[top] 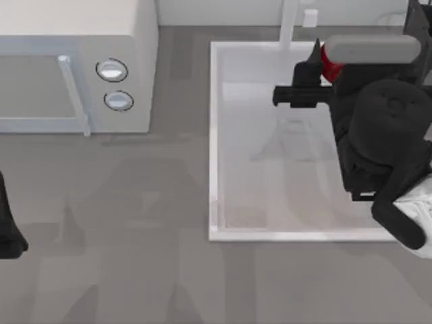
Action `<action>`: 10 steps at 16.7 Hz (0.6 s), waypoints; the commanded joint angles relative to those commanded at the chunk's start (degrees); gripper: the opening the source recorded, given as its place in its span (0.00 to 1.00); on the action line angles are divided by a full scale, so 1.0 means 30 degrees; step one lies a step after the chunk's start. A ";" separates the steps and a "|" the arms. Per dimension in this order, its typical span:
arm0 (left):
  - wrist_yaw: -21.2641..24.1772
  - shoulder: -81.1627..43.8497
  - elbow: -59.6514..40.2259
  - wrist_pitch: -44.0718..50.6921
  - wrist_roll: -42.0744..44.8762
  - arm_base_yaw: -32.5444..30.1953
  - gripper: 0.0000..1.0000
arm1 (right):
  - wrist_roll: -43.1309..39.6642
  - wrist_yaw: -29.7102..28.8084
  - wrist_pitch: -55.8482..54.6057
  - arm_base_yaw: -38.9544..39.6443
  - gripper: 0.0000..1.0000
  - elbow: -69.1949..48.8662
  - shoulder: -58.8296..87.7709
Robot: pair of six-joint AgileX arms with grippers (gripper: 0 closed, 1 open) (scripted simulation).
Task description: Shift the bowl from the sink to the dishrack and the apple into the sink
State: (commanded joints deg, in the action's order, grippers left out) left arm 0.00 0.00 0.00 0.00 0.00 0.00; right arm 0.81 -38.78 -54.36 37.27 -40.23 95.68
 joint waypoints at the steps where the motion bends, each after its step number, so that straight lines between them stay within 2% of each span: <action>1: 0.0000 0.0000 0.0000 0.0000 0.0000 0.0000 1.00 | -0.0042 -0.0040 -0.0838 0.0023 0.00 0.0106 0.0806; 10: 0.0000 0.0000 0.0000 0.0000 0.0000 0.0000 1.00 | -0.0013 -0.0184 -1.1589 0.0010 0.00 0.1592 0.9699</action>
State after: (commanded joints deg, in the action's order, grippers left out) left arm 0.00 0.00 0.00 0.00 0.00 0.00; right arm 0.77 -39.33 -89.12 37.30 -35.45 124.77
